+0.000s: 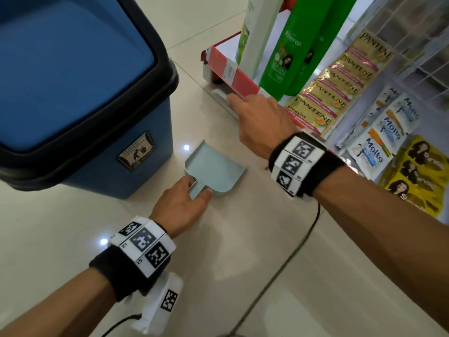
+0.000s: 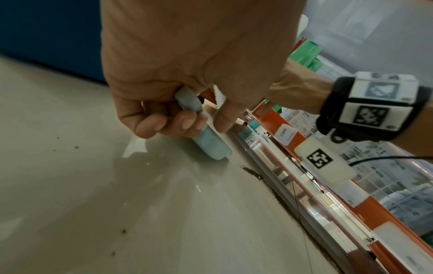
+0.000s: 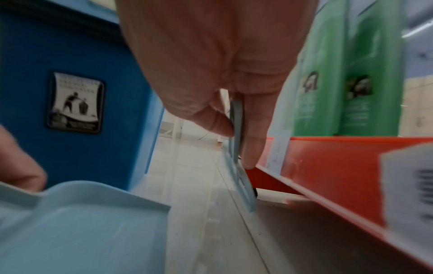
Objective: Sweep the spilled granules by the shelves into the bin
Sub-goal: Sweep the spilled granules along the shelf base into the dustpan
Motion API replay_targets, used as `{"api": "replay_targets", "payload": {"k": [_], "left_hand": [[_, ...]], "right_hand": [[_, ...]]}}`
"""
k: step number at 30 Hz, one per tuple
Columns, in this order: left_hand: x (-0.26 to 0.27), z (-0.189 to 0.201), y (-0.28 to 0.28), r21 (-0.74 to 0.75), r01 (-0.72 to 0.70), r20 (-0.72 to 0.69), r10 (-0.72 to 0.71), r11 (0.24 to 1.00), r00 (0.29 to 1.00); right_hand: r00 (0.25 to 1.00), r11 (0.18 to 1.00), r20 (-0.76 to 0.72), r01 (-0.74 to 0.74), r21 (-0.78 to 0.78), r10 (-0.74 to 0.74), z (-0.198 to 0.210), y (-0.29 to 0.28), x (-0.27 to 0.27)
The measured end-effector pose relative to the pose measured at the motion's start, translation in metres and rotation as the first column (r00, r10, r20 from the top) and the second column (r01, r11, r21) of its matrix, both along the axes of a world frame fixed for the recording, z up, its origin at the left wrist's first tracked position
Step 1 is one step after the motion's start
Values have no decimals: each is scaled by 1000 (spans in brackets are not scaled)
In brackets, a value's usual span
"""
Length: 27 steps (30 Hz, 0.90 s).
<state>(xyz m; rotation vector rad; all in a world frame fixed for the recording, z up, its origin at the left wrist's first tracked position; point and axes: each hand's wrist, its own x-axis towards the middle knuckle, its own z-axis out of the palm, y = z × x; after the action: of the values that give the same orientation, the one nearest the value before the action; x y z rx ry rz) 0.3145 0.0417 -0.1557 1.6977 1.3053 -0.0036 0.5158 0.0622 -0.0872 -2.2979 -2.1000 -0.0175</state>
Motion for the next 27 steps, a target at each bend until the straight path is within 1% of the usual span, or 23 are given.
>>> {"api": "replay_targets", "payload": {"k": [6, 8, 10, 13, 15, 18, 20, 23, 25, 27], "left_hand": [[-1, -13, 11, -10, -27, 33, 28, 1000, 999], [0, -18, 11, -13, -20, 38, 21, 1000, 999], [0, -20, 10, -15, -9, 46, 10, 1000, 999], [0, -20, 9, -20, -15, 45, 16, 1000, 999], [-2, -19, 9, -29, -23, 50, 25, 999, 998], [-4, -18, 8, -44, -19, 54, 21, 999, 998], [-3, -17, 7, -45, -16, 49, 18, 999, 999], [0, -15, 6, -38, -1, 35, 3, 999, 999], [1, -15, 4, -35, 12, 34, -11, 999, 999], [0, -14, 3, -36, 10, 36, -9, 999, 999]], "right_hand": [[984, 998, 177, 35, -54, -25, -17, 51, -2], [981, 997, 192, 36, -69, -22, -29, 60, -3], [985, 993, 172, 37, -110, -18, -38, 62, -2], [988, 979, 149, 58, -196, -29, -38, 41, 3], [989, 962, 137, 96, -254, -63, -31, 12, 6], [985, 950, 152, 123, -286, -81, -13, -26, 11], [988, 962, 146, 90, -258, -54, -1, -29, 12], [991, 990, 134, 33, -137, -15, 7, -2, 1], [991, 996, 130, 31, -86, -20, 0, 27, -12], [990, 995, 140, 36, -96, -22, -14, 53, -19]]}}
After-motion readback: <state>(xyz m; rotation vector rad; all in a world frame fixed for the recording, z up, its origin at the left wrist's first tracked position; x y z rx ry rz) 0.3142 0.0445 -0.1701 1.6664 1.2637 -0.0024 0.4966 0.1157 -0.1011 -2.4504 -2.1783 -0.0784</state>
